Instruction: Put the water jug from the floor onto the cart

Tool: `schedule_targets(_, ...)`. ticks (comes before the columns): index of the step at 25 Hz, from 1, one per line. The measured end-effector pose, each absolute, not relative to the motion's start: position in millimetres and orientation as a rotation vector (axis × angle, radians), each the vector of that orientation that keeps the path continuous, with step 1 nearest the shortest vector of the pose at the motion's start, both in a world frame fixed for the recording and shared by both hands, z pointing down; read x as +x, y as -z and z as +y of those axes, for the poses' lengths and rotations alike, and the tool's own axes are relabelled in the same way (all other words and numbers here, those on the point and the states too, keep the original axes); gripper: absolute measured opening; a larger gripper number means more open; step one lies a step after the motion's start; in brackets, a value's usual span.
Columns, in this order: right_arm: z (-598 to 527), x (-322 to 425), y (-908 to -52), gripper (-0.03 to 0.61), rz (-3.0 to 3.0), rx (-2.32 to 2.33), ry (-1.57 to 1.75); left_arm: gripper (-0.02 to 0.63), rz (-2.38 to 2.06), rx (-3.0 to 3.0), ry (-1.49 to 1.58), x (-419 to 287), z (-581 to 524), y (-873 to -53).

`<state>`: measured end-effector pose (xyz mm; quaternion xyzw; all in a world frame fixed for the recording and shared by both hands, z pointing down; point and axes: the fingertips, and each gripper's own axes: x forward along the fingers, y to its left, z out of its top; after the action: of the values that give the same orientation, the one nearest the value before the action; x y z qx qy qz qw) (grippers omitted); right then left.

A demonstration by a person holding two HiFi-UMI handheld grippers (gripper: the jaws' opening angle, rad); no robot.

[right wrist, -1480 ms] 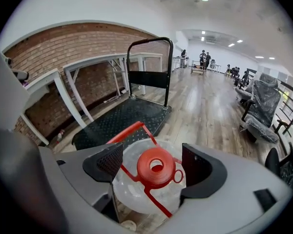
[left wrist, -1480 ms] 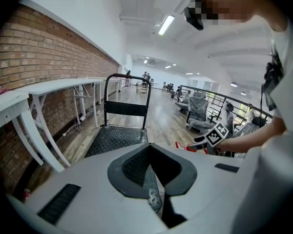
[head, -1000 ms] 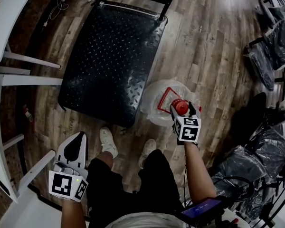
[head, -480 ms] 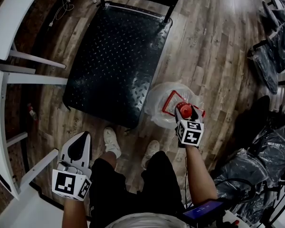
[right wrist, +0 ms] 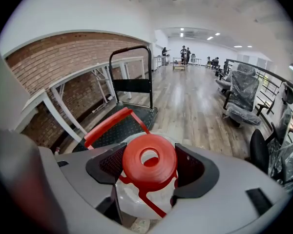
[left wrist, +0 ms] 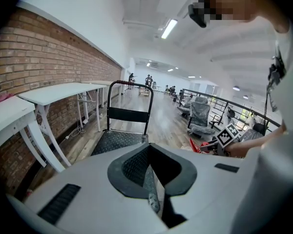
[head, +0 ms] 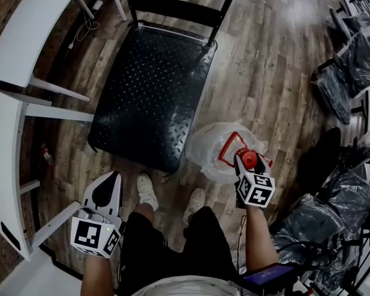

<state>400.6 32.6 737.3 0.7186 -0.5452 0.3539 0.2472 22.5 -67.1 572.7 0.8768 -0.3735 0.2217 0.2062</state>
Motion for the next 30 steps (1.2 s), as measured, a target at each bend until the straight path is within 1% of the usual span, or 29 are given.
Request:
schedule_targets(9, 29.5, 395.2, -632.9, 0.311, -1.481, 1.974, -0.892, 0.000, -1.081, 2.462, -0.523, 4.6, -79.3, -510.6)
schedule_targets(17, -17.7, 349.1, -598.1, 0.311, -1.604, 1.859, -0.795, 0.000, -1.221, 2.414, -0.457, -42.5, -82.2, -480.6)
schedule_targets(24, -77.1, 270.1, -606.6, 0.311, -1.776, 1.691, -0.764, 0.000, -1.436, 2.270, -0.412, -129.1, -77.1, -482.1)
schedule_targets(30, -119.9, 188.6, -617.7, 0.311, -1.897, 1.568, -0.715, 0.000, -1.537, 2.161, -0.403, -193.5, -61.5, -491.6)
